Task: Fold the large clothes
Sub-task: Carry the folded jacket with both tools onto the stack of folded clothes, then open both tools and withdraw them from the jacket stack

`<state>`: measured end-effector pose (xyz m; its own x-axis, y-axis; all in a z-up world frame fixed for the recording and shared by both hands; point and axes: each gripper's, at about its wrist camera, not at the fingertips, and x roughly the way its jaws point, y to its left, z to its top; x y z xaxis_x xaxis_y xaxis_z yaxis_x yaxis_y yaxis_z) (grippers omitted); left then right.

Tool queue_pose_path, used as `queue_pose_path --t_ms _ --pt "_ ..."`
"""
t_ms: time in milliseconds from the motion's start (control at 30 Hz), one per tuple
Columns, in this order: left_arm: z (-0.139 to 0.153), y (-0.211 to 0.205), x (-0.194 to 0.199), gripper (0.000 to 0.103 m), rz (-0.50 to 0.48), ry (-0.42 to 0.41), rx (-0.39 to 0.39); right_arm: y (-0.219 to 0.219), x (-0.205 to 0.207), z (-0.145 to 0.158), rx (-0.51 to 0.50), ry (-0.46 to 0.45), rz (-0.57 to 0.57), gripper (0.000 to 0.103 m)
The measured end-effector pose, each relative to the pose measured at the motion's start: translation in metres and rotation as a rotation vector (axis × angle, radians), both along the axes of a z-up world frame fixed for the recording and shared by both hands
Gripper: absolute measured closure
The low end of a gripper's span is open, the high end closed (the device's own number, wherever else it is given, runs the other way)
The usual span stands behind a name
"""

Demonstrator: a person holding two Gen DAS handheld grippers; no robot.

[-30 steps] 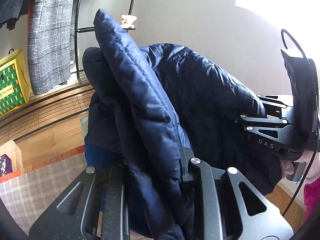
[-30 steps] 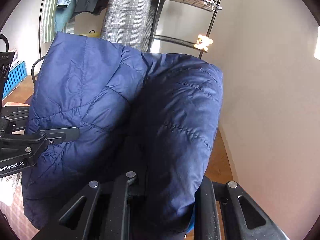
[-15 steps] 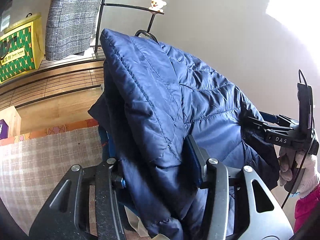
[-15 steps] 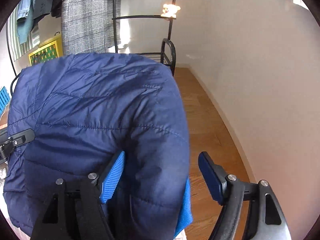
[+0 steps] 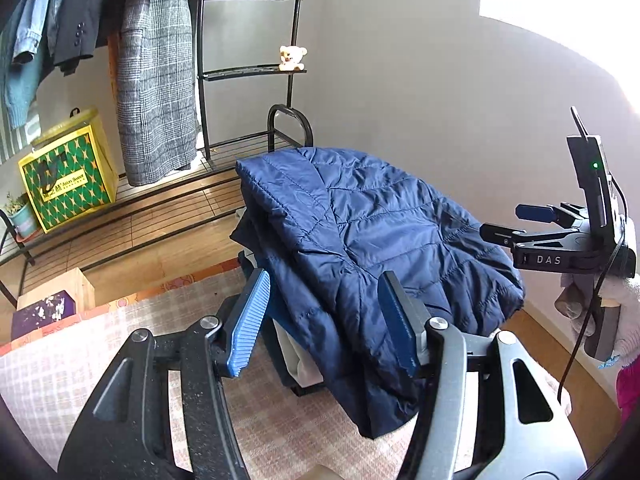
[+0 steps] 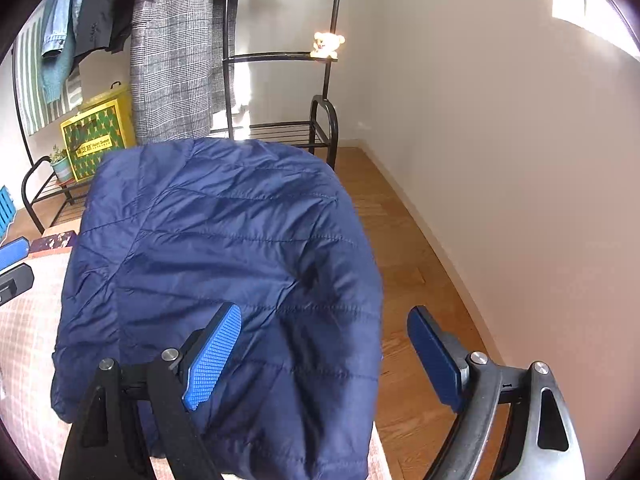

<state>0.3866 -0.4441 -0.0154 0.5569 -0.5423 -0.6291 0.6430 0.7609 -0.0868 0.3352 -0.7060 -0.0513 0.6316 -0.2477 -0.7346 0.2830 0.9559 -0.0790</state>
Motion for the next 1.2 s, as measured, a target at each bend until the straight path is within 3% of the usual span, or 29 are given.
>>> queue_pose_path --t_ms 100,433,567,633,800,900,967,1200 --pt "0.019 0.015 -0.027 0.039 -0.01 -0.04 0.002 0.021 -0.016 0.016 -0.008 -0.015 -0.007 0.016" --pt "0.088 0.088 -0.126 0.038 -0.03 -0.144 -0.067 0.096 -0.105 0.105 -0.053 -0.124 -0.015 0.015" --pt "0.111 0.126 -0.169 0.023 -0.021 -0.206 -0.101 0.14 -0.142 0.133 -0.114 -0.163 0.001 0.012" --pt "0.117 0.144 -0.189 0.022 -0.022 -0.222 -0.109 0.163 -0.162 0.143 -0.136 -0.184 0.014 0.01" --pt "0.124 0.187 -0.225 0.022 -0.009 -0.213 -0.142 0.207 -0.202 0.151 -0.133 -0.22 0.02 0.008" --pt "0.124 0.21 -0.244 0.013 0.009 -0.222 -0.145 0.229 -0.225 0.149 -0.123 -0.244 -0.001 0.005" --pt "0.123 0.224 -0.258 0.012 0.02 -0.235 -0.134 0.243 -0.237 0.148 -0.126 -0.263 -0.011 0.0" --pt "0.112 0.258 -0.288 0.0 0.044 -0.269 -0.104 0.279 -0.265 0.136 -0.115 -0.301 -0.039 0.0"
